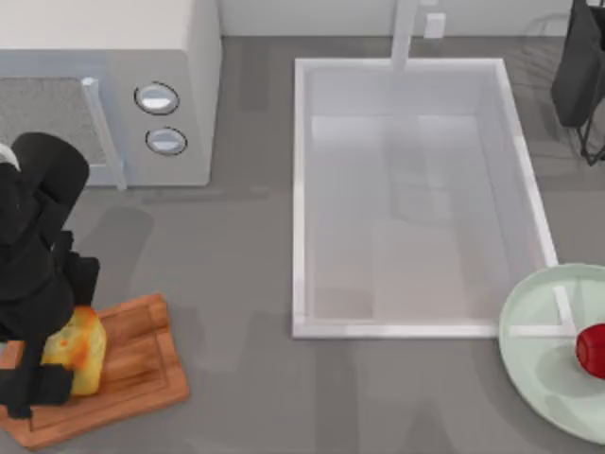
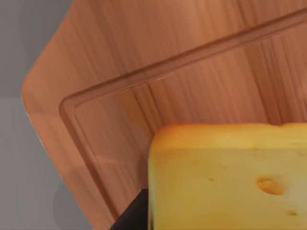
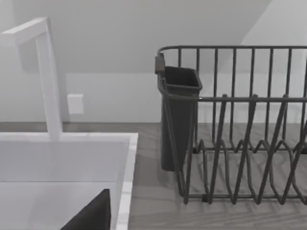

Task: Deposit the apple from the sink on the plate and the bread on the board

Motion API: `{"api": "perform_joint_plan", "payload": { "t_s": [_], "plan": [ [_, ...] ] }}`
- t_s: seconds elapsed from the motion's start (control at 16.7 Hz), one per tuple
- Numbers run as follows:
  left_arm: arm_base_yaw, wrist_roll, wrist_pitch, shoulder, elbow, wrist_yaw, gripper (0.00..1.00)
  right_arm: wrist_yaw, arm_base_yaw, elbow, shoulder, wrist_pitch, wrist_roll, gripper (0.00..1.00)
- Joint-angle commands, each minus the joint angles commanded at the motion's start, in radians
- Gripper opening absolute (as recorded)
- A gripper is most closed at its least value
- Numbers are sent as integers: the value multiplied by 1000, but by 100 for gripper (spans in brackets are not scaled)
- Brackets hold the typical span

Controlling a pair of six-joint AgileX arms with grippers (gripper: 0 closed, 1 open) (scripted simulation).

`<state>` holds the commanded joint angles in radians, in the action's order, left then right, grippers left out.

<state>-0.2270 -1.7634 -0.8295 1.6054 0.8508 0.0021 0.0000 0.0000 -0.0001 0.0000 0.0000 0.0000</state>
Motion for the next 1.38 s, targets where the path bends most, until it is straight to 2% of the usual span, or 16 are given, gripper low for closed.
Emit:
{"api": "perform_joint_plan", "payload": {
  "t_s": [0.18,0.96,1.38],
  "plan": [
    [0,0,0,0,0,0,0,0,0,0,0,0,0,100],
    [0,0,0,0,0,0,98,0,0,0,0,0,0,100],
    [0,0,0,0,0,0,100,0,0,0,0,0,0,100]
  ]
}}
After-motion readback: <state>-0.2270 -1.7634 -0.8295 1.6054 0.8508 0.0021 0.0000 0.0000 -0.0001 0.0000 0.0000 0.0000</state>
